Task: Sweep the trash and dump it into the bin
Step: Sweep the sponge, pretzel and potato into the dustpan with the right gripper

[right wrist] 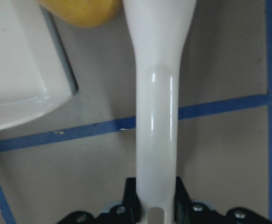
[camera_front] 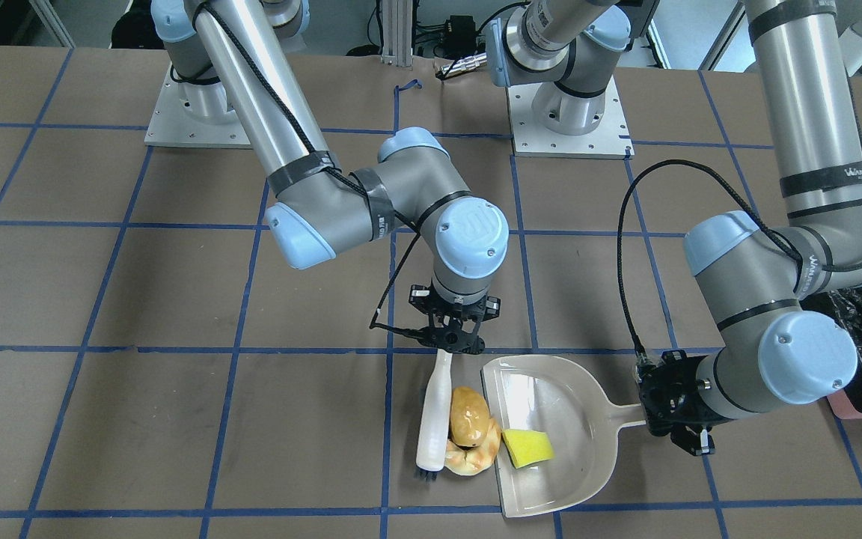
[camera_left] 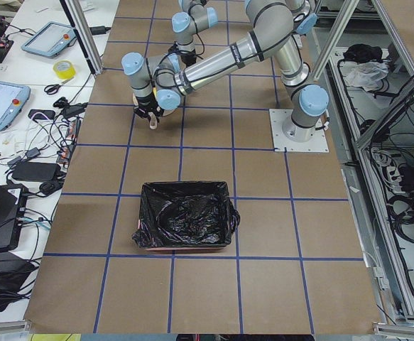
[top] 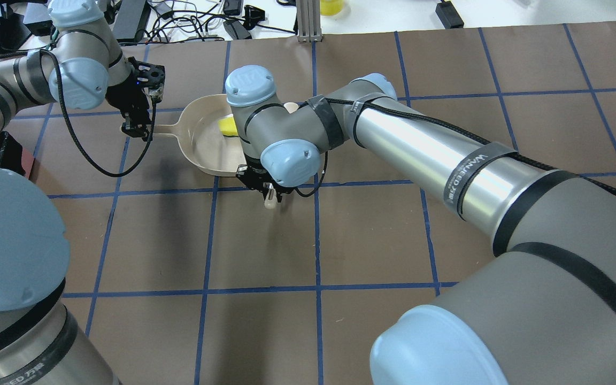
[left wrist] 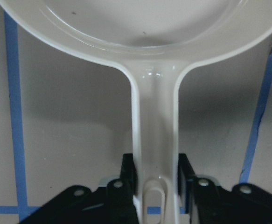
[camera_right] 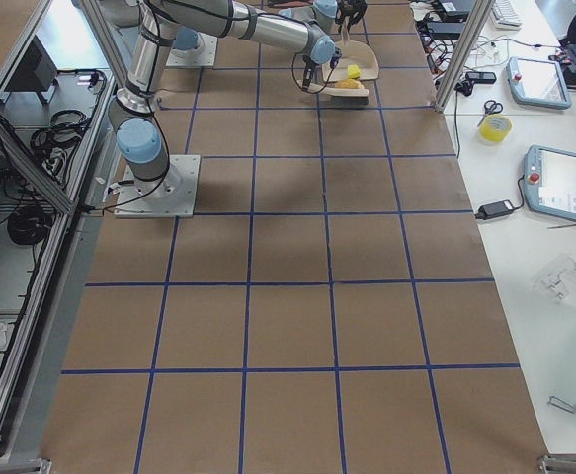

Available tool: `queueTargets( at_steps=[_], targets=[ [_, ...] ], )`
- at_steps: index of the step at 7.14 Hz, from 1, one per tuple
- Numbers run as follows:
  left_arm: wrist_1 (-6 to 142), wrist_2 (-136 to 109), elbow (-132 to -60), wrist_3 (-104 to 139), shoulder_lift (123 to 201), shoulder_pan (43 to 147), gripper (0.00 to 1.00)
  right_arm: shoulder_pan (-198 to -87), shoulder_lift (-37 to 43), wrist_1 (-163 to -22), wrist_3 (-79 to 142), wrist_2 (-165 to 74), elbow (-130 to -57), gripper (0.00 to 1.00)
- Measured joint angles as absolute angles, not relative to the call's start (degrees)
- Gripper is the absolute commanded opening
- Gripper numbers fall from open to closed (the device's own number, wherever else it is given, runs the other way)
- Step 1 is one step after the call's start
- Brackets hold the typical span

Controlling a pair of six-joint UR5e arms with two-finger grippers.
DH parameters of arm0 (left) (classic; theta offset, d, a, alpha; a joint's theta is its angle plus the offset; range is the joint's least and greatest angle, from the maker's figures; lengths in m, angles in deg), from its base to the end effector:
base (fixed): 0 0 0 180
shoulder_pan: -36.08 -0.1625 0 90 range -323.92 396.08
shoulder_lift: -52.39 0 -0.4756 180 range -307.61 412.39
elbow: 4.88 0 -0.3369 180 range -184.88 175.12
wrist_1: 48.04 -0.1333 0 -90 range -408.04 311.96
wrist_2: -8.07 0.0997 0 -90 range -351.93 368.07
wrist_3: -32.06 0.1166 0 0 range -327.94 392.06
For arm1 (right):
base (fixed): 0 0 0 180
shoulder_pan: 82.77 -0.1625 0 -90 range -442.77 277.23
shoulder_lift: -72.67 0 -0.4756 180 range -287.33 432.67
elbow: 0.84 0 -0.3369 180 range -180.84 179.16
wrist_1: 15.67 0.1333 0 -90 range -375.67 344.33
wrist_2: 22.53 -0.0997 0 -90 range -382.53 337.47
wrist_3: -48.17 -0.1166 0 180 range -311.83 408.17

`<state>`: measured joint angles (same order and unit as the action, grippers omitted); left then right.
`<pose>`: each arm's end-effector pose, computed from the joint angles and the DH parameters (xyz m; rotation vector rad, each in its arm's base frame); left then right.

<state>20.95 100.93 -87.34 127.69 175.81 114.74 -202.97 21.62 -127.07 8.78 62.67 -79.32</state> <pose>0.0037 -0.6668 0.2879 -2.0824 -2.2961 -0.1406 0.4682 -0.5200 0.2512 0.2573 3.1152 0.2100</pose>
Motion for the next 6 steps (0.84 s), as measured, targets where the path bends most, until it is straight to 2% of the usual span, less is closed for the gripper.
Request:
queueTargets(
  at_steps=[6],
  targets=[
    [20.95,100.44,-87.59,127.57,175.53,114.78,0.32,-209.41,28.04,-127.76,1.95,59.24,-66.38,0.00]
  ],
)
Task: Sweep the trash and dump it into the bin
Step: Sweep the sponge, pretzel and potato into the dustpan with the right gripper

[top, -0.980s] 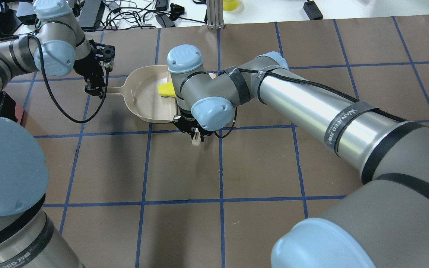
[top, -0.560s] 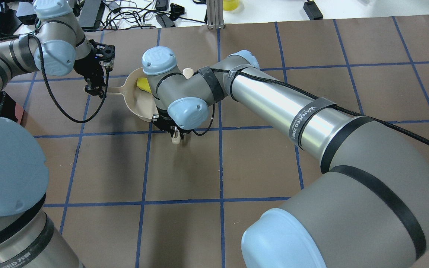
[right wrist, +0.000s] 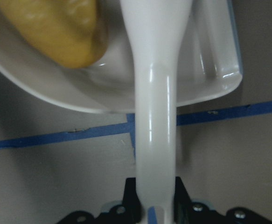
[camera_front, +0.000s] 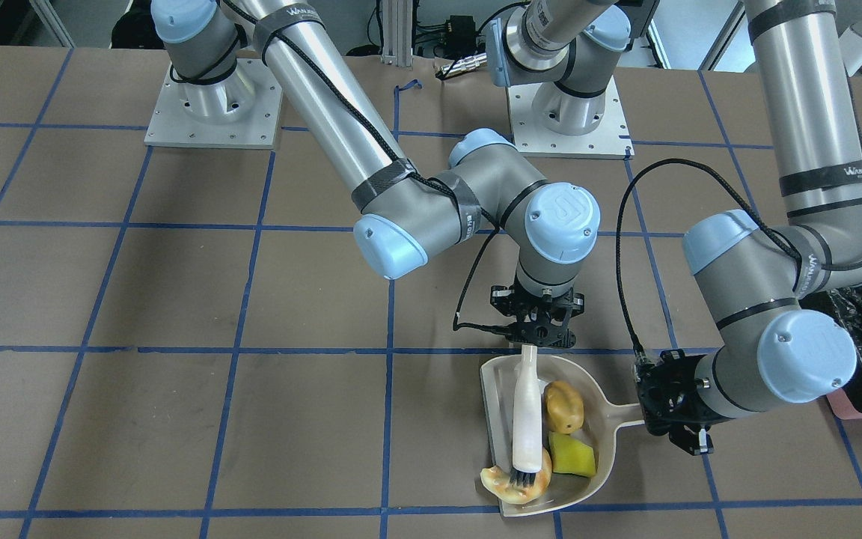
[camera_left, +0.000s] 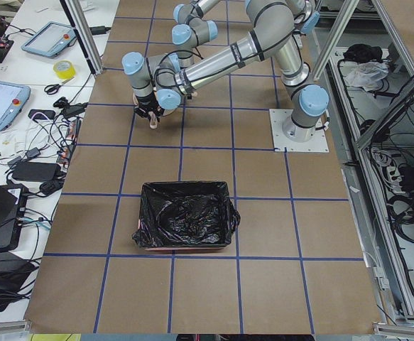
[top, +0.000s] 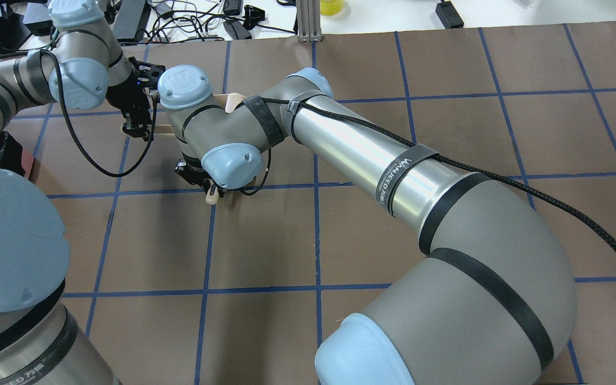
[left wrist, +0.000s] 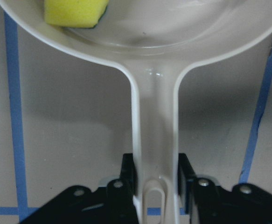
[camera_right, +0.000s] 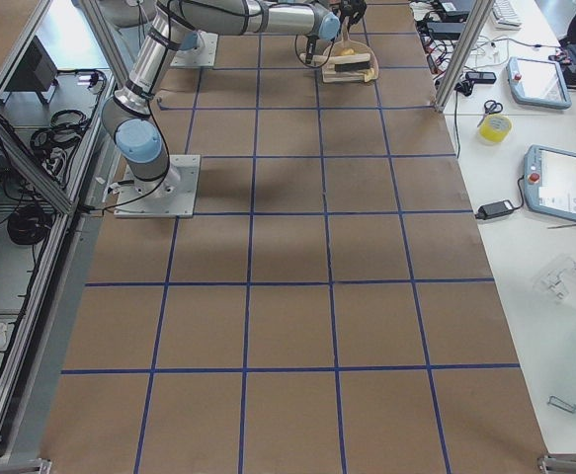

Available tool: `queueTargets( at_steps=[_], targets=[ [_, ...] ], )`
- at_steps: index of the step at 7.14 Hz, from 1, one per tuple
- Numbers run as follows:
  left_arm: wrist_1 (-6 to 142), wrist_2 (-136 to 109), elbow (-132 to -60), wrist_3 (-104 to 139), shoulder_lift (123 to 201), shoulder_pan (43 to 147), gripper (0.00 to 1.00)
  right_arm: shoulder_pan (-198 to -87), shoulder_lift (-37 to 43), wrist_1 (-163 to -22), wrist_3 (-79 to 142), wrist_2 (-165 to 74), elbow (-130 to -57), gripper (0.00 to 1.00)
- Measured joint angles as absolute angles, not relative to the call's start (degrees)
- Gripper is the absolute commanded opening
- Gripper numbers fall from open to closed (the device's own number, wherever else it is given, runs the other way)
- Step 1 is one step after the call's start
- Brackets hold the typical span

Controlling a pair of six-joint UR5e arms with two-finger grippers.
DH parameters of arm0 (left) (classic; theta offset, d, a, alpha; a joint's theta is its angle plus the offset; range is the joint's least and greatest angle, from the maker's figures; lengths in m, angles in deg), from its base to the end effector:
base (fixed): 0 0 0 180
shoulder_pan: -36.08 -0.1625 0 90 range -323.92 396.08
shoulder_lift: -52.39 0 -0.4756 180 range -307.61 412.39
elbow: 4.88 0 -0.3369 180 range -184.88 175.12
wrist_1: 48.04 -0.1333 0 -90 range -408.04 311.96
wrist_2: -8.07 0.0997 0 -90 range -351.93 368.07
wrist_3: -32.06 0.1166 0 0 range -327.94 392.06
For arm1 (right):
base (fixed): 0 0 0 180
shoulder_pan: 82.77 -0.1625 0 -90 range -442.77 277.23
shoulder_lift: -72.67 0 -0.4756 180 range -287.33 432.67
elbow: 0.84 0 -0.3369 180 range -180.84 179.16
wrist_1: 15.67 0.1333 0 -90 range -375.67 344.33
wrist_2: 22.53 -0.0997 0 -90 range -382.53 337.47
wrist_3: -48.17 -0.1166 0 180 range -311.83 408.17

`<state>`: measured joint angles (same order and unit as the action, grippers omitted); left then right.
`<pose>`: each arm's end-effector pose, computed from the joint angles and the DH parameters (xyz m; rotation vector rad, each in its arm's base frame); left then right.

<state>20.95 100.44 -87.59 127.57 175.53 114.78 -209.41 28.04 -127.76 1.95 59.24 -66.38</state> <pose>0.0019 -0.6652 0.2893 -2.0777 -2.2950 -0.1294 0.5711 -0.5165 0.2631 0.2498 3.0076 0.1204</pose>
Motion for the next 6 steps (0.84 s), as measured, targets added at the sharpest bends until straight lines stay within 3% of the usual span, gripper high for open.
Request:
queueTargets(
  at_steps=[5,6],
  targets=[
    [20.95,100.15,-87.67,127.59,175.44,114.72,0.30,-209.82,23.80,-118.90,3.61,60.97,-65.46,0.00],
    [20.95,100.06,-87.61,127.72,175.44,114.54,0.26,-208.70,21.91,-114.98,6.19,62.29,-65.56,0.00]
  ],
)
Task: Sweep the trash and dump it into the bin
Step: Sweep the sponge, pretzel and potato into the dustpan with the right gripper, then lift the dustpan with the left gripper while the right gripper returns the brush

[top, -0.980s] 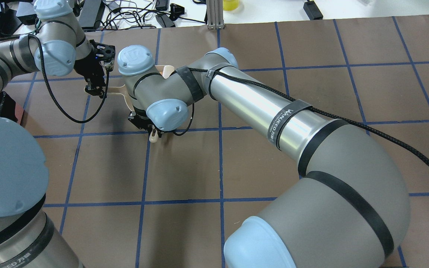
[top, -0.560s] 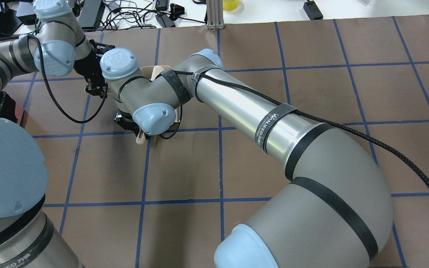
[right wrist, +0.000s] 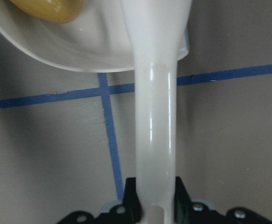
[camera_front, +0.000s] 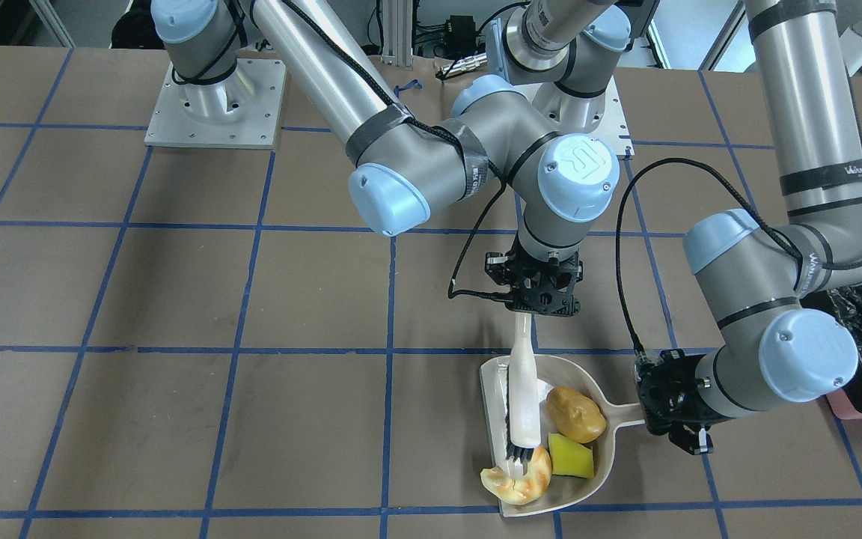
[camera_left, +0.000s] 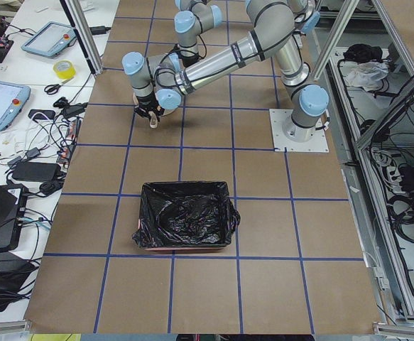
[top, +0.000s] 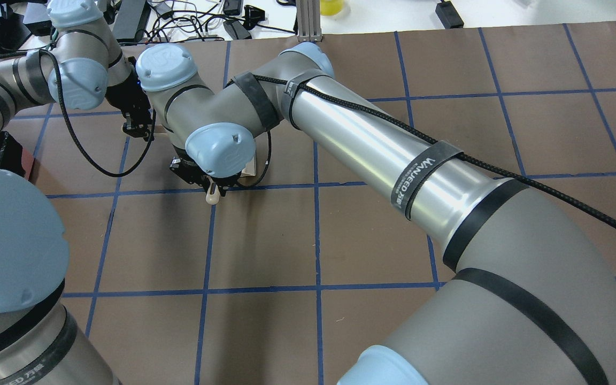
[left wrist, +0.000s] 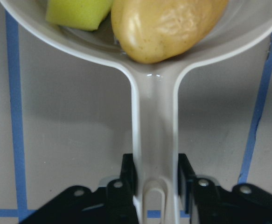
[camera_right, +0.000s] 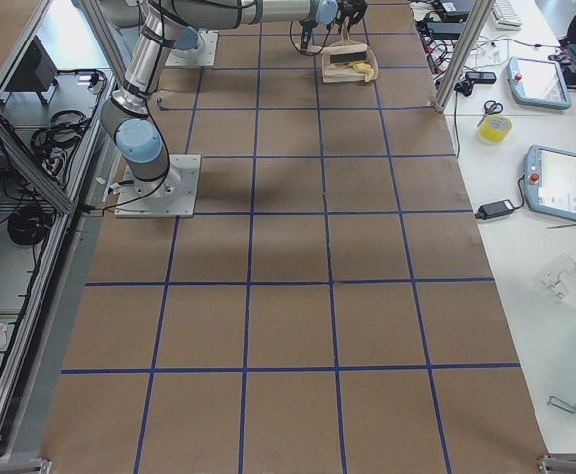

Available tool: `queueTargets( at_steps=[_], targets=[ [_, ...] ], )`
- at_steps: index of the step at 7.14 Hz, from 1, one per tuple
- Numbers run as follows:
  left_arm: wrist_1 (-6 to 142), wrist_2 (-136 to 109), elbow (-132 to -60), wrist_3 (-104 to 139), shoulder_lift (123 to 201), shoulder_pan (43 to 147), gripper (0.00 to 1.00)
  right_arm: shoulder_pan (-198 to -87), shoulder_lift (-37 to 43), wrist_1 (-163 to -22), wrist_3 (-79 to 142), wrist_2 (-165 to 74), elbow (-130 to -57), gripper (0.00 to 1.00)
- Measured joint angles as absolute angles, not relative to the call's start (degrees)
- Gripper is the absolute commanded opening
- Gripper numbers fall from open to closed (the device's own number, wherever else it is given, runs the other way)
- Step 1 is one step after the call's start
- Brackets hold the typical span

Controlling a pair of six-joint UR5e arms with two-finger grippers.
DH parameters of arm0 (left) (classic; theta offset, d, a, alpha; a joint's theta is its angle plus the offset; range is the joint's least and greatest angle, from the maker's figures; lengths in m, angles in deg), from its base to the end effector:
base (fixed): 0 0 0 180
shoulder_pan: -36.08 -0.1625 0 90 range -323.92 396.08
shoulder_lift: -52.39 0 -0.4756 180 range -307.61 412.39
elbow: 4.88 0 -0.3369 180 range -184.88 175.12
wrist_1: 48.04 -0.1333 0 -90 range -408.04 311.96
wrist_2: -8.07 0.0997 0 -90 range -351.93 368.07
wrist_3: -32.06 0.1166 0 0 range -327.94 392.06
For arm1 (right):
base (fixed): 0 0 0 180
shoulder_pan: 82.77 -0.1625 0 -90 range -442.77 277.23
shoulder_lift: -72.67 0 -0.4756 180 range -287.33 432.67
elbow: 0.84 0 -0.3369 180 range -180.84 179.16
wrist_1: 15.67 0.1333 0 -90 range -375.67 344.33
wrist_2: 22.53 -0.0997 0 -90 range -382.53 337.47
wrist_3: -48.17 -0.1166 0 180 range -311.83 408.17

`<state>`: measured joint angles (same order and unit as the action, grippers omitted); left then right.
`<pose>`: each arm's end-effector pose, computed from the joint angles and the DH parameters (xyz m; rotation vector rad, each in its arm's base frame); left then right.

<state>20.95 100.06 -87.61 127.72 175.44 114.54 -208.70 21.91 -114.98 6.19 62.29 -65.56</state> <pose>0.0039 -0.6651 0.2902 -2.0736 -2.2948 -0.1197 0.5376 -0.4968 0.3258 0.1702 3.1121 0.1870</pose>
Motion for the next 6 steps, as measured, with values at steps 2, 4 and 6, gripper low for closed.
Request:
queueTargets(
  at_steps=[2,4,6],
  targets=[
    [20.97,98.34,-87.42,128.62,175.16,113.73,0.24,-203.69,16.28,-105.97,12.59,65.03,-65.94,0.00],
    [21.49,95.90,-86.76,128.86,174.38,111.72,0.23,-195.42,8.65,-96.76,22.32,66.83,-66.87,0.00],
    [23.40,94.70,-85.68,132.15,173.19,107.80,0.23,-183.93,1.20,-91.65,33.17,67.30,-72.71,0.00]
  ],
)
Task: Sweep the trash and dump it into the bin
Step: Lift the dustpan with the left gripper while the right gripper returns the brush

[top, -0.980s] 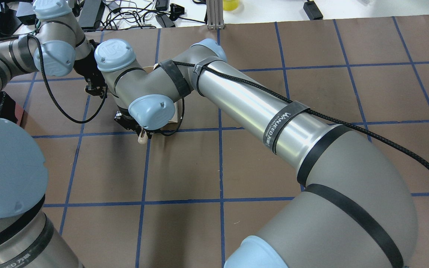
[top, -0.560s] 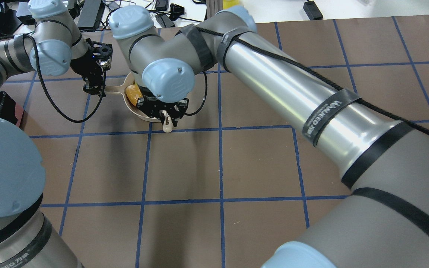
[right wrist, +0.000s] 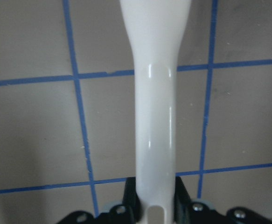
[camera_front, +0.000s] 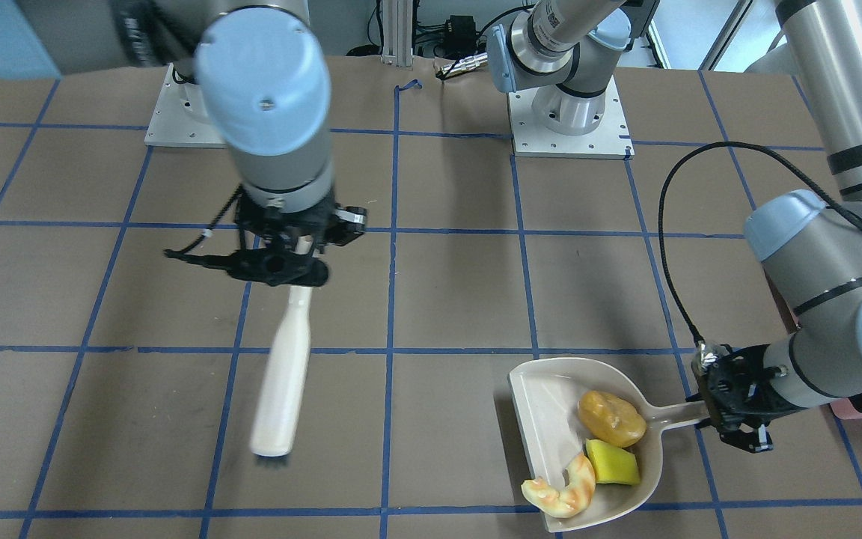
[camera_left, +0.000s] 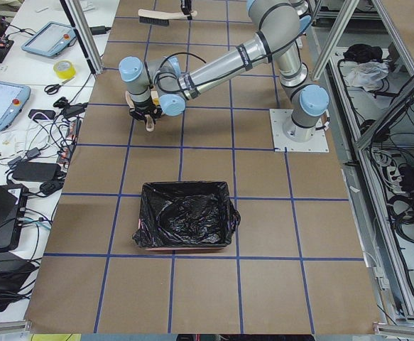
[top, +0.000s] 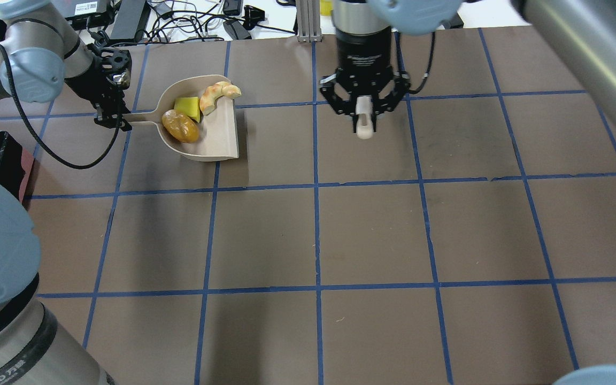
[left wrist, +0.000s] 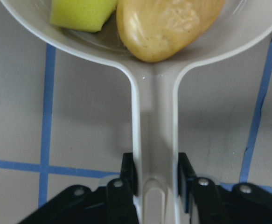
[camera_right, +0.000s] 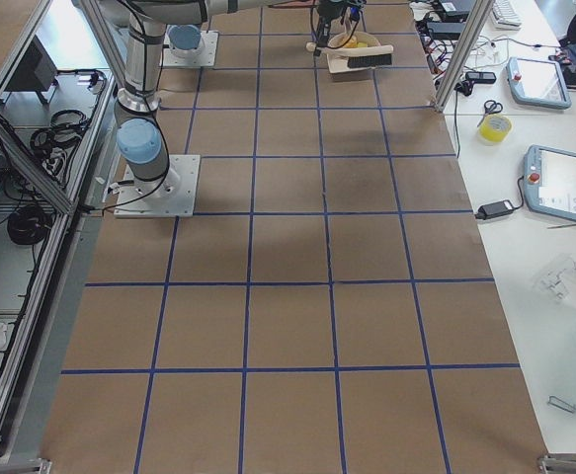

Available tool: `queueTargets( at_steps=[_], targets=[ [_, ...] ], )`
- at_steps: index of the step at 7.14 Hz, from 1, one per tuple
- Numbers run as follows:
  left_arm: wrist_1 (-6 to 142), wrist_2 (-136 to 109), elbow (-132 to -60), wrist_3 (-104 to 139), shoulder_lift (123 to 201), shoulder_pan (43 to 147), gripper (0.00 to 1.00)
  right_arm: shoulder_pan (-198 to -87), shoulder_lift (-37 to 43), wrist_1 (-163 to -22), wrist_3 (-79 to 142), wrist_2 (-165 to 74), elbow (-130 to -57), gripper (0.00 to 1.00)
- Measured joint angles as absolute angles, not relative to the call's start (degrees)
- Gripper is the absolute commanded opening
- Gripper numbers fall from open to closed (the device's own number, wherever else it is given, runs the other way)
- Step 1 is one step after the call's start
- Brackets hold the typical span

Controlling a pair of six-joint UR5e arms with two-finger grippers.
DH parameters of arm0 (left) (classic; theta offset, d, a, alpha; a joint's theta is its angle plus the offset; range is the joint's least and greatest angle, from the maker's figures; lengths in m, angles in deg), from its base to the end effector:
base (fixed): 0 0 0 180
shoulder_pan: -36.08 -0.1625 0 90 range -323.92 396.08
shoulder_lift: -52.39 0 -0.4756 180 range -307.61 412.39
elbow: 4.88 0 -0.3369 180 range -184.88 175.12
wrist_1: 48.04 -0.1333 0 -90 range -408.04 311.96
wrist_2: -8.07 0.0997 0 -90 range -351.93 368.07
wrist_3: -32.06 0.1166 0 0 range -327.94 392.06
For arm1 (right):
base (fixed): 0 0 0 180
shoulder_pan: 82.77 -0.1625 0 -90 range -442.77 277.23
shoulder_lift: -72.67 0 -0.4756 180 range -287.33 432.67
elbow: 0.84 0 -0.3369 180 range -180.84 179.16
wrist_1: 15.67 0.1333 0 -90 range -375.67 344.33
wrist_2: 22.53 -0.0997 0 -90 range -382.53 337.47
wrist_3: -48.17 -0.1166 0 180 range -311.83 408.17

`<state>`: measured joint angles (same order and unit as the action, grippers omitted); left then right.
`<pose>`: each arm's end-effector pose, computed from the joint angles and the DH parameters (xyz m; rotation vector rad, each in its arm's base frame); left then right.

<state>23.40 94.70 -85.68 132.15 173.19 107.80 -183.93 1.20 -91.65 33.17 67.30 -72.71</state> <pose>0.0708 -0.6613 0.3255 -2.0056 -2.3186 0.0358 0.2386 -0.5192 0.4733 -0.1032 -3.0626 -0.3786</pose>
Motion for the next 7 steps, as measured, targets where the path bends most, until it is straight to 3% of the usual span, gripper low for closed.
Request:
queueTargets(
  at_steps=[3,7],
  targets=[
    [33.57,94.57,-80.50,146.06,172.05,96.82,0.23,-165.73,-5.07,-95.99,52.66,71.26,-87.59,0.00],
    [45.34,96.99,-71.66,166.10,172.05,84.69,0.19,-152.03,-2.46,-119.26,71.55,74.93,-101.77,0.00]
  ],
)
